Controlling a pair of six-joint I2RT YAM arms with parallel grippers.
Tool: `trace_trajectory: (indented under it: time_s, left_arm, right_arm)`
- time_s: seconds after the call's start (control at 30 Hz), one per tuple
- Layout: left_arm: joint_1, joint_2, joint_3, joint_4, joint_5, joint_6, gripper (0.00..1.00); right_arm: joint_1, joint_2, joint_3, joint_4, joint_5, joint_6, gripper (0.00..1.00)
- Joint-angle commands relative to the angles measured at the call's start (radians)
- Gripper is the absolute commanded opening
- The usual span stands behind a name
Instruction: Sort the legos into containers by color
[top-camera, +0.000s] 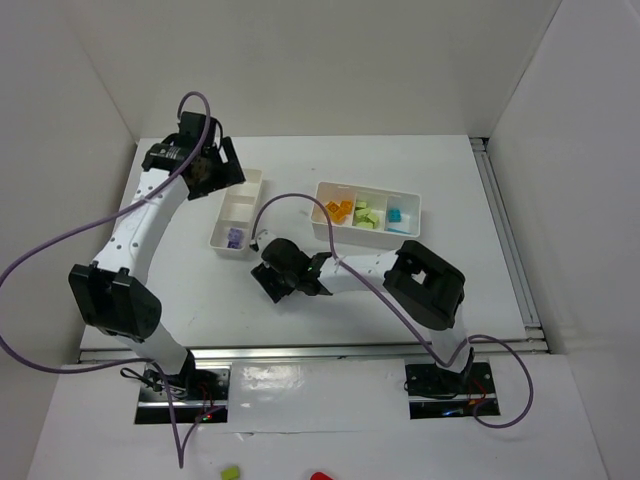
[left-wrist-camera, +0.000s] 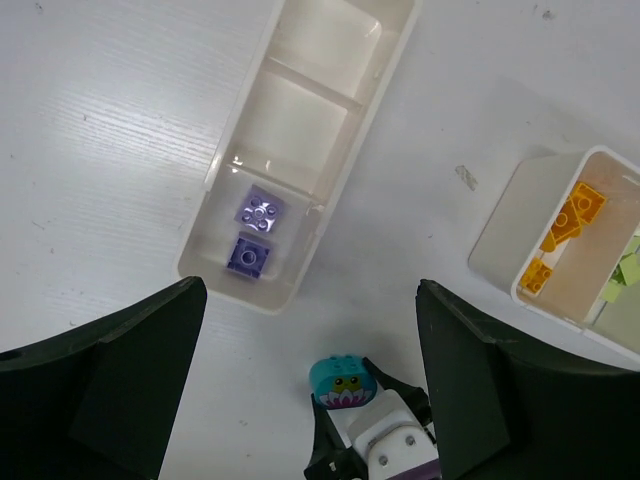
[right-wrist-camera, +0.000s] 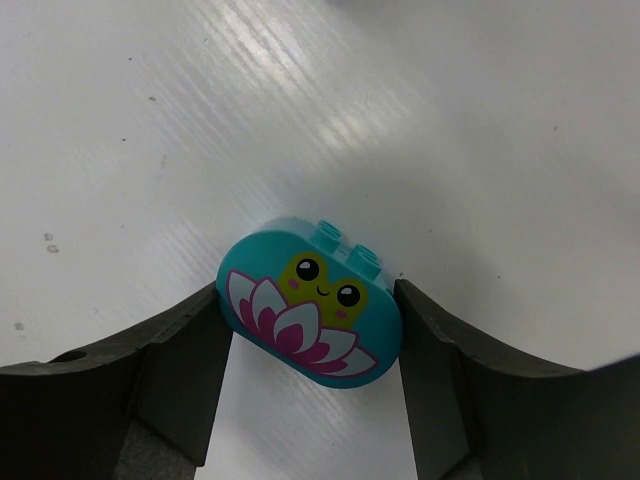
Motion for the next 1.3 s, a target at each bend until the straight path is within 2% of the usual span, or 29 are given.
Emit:
trace_trajectory:
  time_s: [0.0,0.2,0.3,0.47,0.67,0.87,0.97,1.03,1.17,1.27]
  left_arm:
    - [0.011,-0.02,0.032,-0.055,-0.004,0.032,0.95]
    - [0.011,-0.039,0.084,-0.084,0.005,0.041,0.95]
    - [0.011,-0.049,0.093,-0.093,0.017,0.053,0.95]
    - [0.011,-0.069,0.109,-0.139,0.018,0.085,0.95]
    - [0.043,-0.079,0.087,-0.148,0.008,0.106,0.95]
    - [0.063,-0.088,0.097,-0.148,0.018,0.106,0.95]
    - [0.063,-0.088,0.106,-0.148,0.027,0.106,0.95]
    - [0.063,-0.088,0.106,-0.148,0.027,0.096,0.95]
    - [0.063,-0.088,0.117,-0.148,0.036,0.096,0.95]
    - [0.072,-0.097,0.136,-0.148,0.036,0.096,0.95]
  right_arm:
    - [0.018,-0.064,0.04,0.022,0.061,-0.002,0.55]
    - [-0.017,-0.223,0.07,-0.148,0.19,0.043,0.53]
    - [-0.098,-0.36,0.029,-0.212,0.274,0.103,0.53]
    - [-0.322,-0.521,-0.009,-0.29,0.417,0.206,0.53]
    - [-0.593,-0.503,0.004,-0.359,0.402,0.24,0.55]
    - [-0.687,-0.427,0.001,-0.331,0.344,0.228,0.57]
    - [-0.71,-0.418,-0.046,-0.288,0.33,0.24,0.68]
    - [-0.71,-0.418,-0.046,-0.279,0.319,0.24,0.85]
    - [-0.71,-0.438,0.009,-0.305,0.342,0.24,0.93]
    - [-0.71,-0.481,0.064,-0.36,0.425,0.249,0.96]
